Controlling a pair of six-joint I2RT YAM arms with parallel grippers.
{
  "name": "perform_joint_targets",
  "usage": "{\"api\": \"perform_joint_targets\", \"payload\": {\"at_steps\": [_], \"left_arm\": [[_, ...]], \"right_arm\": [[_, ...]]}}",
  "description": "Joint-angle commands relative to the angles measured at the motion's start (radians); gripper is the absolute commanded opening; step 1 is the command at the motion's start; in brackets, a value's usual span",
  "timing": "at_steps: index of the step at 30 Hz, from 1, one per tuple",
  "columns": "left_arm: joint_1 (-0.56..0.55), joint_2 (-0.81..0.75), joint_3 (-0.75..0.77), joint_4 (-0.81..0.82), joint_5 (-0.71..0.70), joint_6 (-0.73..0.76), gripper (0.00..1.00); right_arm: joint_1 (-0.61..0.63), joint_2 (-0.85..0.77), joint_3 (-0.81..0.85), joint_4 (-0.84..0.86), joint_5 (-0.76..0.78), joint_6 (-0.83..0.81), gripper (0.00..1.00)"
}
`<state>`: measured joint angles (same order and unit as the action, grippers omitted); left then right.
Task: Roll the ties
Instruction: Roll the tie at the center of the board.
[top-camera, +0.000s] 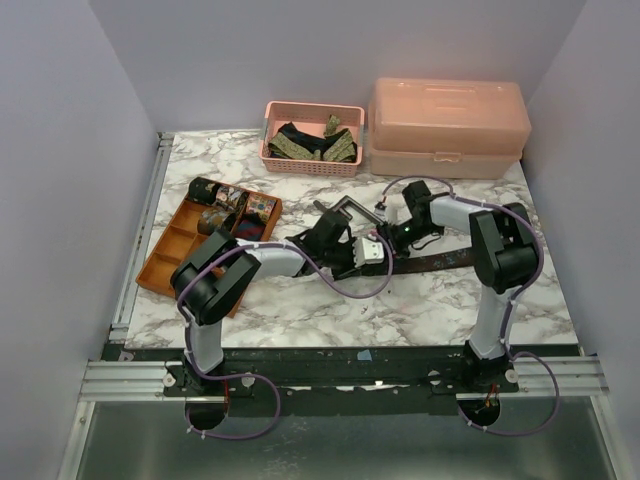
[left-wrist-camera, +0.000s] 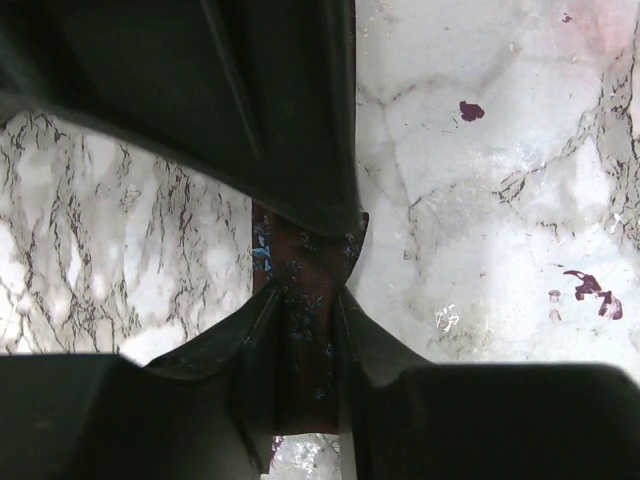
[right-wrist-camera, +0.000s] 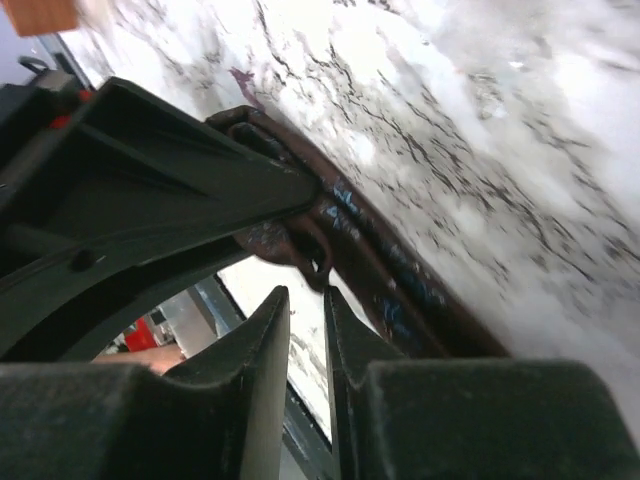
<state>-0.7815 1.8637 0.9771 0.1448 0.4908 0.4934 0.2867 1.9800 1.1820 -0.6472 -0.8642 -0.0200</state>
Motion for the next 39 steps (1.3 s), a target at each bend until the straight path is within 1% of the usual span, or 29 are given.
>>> {"api": "perform_joint_targets", "payload": {"at_steps": [1,3,5,7,11,17,22,26,30,34,39], "left_arm": [[-0.009,0.058,0.021,-0.12,0.007,0.044,0.23],[-0.011,0.061,0.026,-0.126,0.008,0.051,0.21],[-0.015,0.064,0.029,-0.128,0.009,0.054,0.21],[-0.019,0.07,0.039,-0.135,0.016,0.049,0.21],[-0.03,0.081,0.058,-0.143,0.029,0.038,0.21],[-0.043,0.103,0.086,-0.177,0.057,0.046,0.21],[-0.063,0.112,0.099,-0.183,0.068,0.056,0.21],[-0.08,0.132,0.132,-0.195,0.074,0.031,0.21],[-0.097,0.137,0.15,-0.213,0.079,0.018,0.21],[-0.098,0.136,0.153,-0.252,0.065,-0.001,0.2],[-0.095,0.121,0.106,-0.248,0.049,0.014,0.2]], "right_arm": [[-0.107,-0.079,0.071,-0.171,-0.079,-0.125,0.25],[-0.17,-0.096,0.08,-0.227,-0.074,-0.164,0.26],[-0.233,-0.096,0.085,-0.257,-0.019,-0.187,0.26],[-0.278,-0.082,0.09,-0.274,0.052,-0.215,0.23],[-0.364,-0.068,0.074,-0.255,0.203,-0.254,0.19],[-0.441,-0.042,0.024,-0.222,0.34,-0.3,0.15],[-0.469,-0.076,-0.04,-0.228,0.387,-0.321,0.14],[-0.474,-0.114,-0.071,-0.19,0.412,-0.314,0.14],[-0.475,-0.093,-0.006,-0.168,0.399,-0.279,0.15],[-0.475,-0.066,0.043,-0.192,0.441,-0.271,0.14],[-0.502,-0.145,0.078,-0.273,0.377,-0.312,0.18]]}}
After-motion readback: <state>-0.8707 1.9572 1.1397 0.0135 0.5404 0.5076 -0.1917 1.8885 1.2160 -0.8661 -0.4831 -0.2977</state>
